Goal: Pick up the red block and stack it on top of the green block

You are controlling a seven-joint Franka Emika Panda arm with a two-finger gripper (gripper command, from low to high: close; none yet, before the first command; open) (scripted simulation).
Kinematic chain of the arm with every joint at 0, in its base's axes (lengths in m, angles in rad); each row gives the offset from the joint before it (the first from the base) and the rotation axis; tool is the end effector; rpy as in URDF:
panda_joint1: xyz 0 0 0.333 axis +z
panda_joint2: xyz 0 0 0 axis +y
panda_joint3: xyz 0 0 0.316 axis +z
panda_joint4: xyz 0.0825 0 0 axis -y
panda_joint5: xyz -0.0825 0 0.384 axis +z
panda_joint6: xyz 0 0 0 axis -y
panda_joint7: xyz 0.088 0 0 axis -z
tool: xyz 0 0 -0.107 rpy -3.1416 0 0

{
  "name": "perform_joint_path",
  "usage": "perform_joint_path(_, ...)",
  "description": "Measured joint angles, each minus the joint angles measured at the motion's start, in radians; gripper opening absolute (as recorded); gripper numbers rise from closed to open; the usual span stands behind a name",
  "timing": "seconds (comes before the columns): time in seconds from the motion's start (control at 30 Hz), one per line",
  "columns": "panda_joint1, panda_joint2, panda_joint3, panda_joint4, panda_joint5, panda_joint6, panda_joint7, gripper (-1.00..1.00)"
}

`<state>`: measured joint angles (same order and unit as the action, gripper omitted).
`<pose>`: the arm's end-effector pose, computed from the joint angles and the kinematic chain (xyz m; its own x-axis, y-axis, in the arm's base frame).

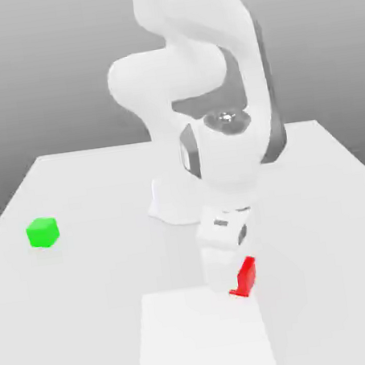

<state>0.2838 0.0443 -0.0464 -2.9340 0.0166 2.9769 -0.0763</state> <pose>0.3192 0.0757 0.1725 0.9561 0.2930 -0.0013 0.2930 -0.9561 -0.0007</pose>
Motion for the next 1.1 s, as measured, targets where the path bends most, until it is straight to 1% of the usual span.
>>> perform_joint_path(0.13, -0.012, -0.142, 0.003, -0.02, -0.031, -0.122, 0.023, -1.0)
perform_joint_path(0.2, -0.072, -0.178, -0.026, -0.019, -0.054, -0.155, 0.077, -1.0)
perform_joint_path(0.53, -0.505, -0.258, -0.215, 0.008, -0.174, -0.241, 0.431, -1.0)
perform_joint_path(0.87, -0.942, -0.302, -0.401, 0.03, -0.268, -0.3, 0.767, -1.0)
perform_joint_path(1.03, -1.152, -0.297, -0.499, 0.04, -0.296, -0.313, 0.921, -1.0)
perform_joint_path(1.1, -1.168, -0.273, -0.527, 0.043, -0.273, -0.296, 0.928, -1.0)
